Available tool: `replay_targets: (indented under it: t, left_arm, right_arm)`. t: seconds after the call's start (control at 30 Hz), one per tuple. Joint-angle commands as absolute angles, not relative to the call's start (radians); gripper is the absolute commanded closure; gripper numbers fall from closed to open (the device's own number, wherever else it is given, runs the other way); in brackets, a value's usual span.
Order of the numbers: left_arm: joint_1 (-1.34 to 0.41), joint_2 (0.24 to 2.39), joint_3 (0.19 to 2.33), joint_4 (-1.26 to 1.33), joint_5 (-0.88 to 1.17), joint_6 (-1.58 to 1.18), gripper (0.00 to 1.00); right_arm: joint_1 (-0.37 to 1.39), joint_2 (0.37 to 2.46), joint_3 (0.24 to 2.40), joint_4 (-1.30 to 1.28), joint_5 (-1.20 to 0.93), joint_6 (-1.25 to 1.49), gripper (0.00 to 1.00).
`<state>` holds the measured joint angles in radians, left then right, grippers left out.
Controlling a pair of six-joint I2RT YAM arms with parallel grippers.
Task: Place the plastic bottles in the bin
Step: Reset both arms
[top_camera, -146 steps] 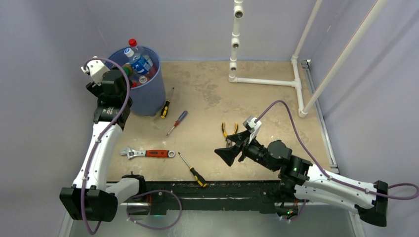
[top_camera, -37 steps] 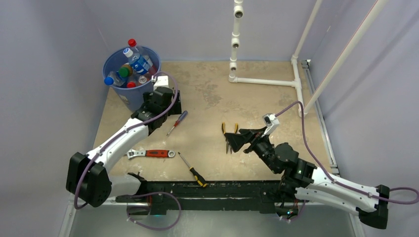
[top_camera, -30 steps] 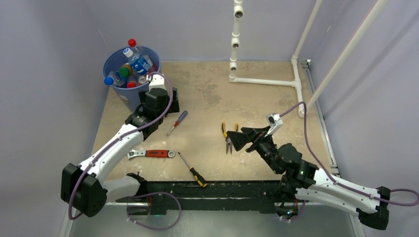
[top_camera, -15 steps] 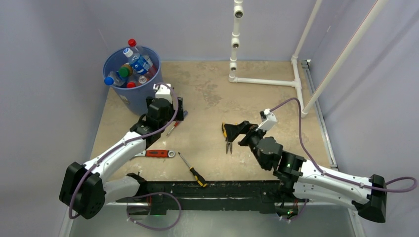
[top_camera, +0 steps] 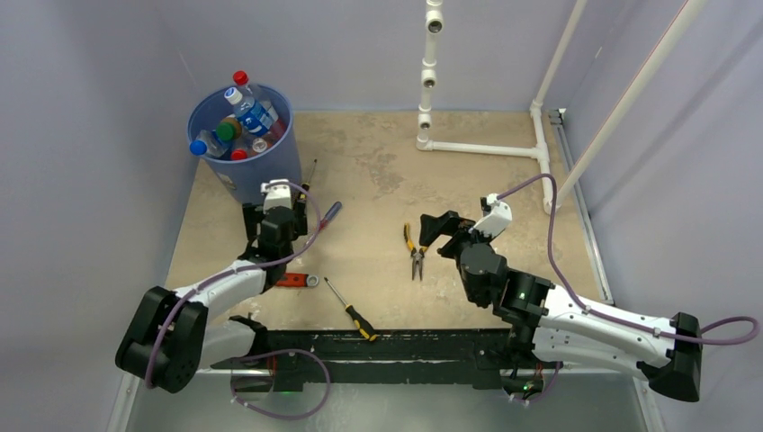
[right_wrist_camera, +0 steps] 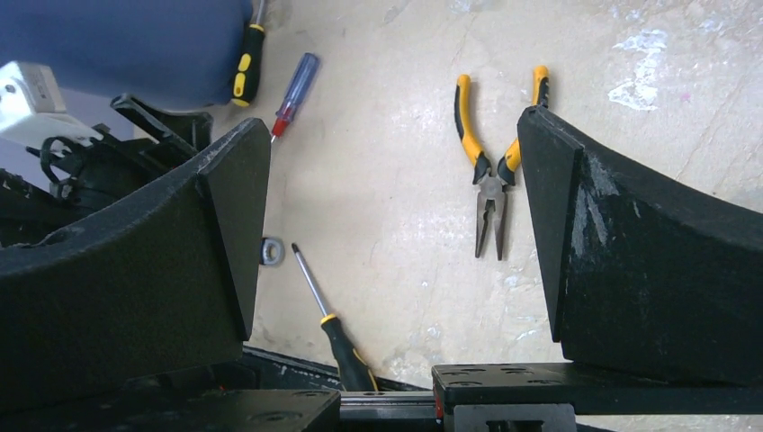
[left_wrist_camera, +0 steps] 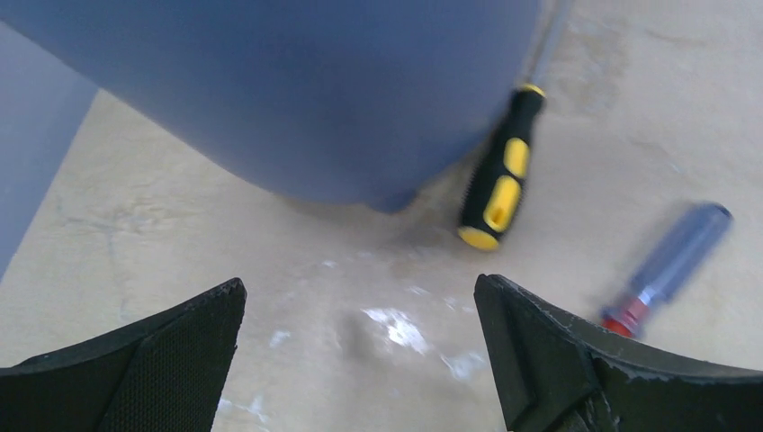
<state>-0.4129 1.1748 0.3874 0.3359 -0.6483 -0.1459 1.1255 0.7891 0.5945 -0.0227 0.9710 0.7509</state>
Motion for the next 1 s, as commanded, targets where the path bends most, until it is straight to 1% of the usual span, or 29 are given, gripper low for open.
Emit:
replay_targets:
  t: [0.0, 0.1, 0.17, 0.27, 0.33, 0.4, 0.47, 0.5, 0.53, 0.6, 0.67, 0.73, 0.8, 0.9, 0.97]
  left_arm:
    - [-0.326, 1.21, 0.393, 0.571, -0.617, -0.141, 0.01]
    - [-0.326, 1.193, 0.402, 0.547, -0.539, -0.133, 0.01]
    - [-0.341, 1.117, 0.396, 0.52, -0.48, -0.145, 0.01]
    - [-0.42, 0.98, 0.415, 0.419, -0.5, -0.167, 0.01]
    - [-0.477, 0.898, 0.464, 0.303, -0.528, -0.194, 0.01]
    - [-0.514, 0.843, 0.532, 0.195, -0.561, -0.24, 0.01]
    - [-0.528, 0.822, 0.635, 0.052, -0.628, -0.309, 0.01]
    - [-0.529, 0.823, 0.705, -0.017, -0.677, -0.341, 0.01]
    - [-0.529, 0.831, 0.805, -0.087, -0.719, -0.356, 0.01]
    - [-0.528, 0.856, 0.981, -0.208, -0.752, -0.318, 0.01]
    - [-0.528, 0.891, 1.137, -0.291, -0.705, -0.175, 0.01]
    - [-0.528, 0.905, 1.212, -0.267, -0.718, -0.147, 0.01]
    - [-0.527, 0.879, 1.202, -0.128, -0.656, -0.104, 0.01]
    - [-0.528, 0.847, 1.143, 0.174, -0.573, -0.062, 0.01]
    - [-0.527, 0.874, 1.19, 0.245, -0.566, -0.078, 0.01]
  right_arm:
    - [1.127, 0.774, 0.622, -0.028, 1.01, 0.722, 0.01]
    - [1.127, 0.769, 0.639, -0.089, 0.999, 0.755, 0.01]
    - [1.127, 0.756, 0.648, -0.13, 0.983, 0.775, 0.01]
    - [1.127, 0.713, 0.645, -0.116, 0.948, 0.719, 0.01]
    - [1.127, 0.672, 0.639, -0.084, 0.908, 0.685, 0.01]
    - [1.127, 0.629, 0.642, -0.035, 0.796, 0.6, 0.01]
    - [1.127, 0.601, 0.674, 0.013, 0.676, 0.464, 0.01]
    - [1.127, 0.594, 0.705, 0.016, 0.616, 0.421, 0.01]
    - [1.127, 0.594, 0.74, 0.006, 0.599, 0.389, 0.01]
    - [1.127, 0.592, 0.799, 0.002, 0.612, 0.348, 0.01]
    - [1.127, 0.581, 0.835, -0.014, 0.696, 0.369, 0.01]
    - [1.127, 0.565, 0.841, 0.066, 0.704, 0.323, 0.01]
    - [1.127, 0.597, 0.9, 0.104, 0.684, 0.26, 0.01]
    - [1.127, 0.75, 1.099, 0.008, 0.74, 0.206, 0.01]
    - [1.127, 0.847, 1.223, -0.066, 0.772, 0.167, 0.01]
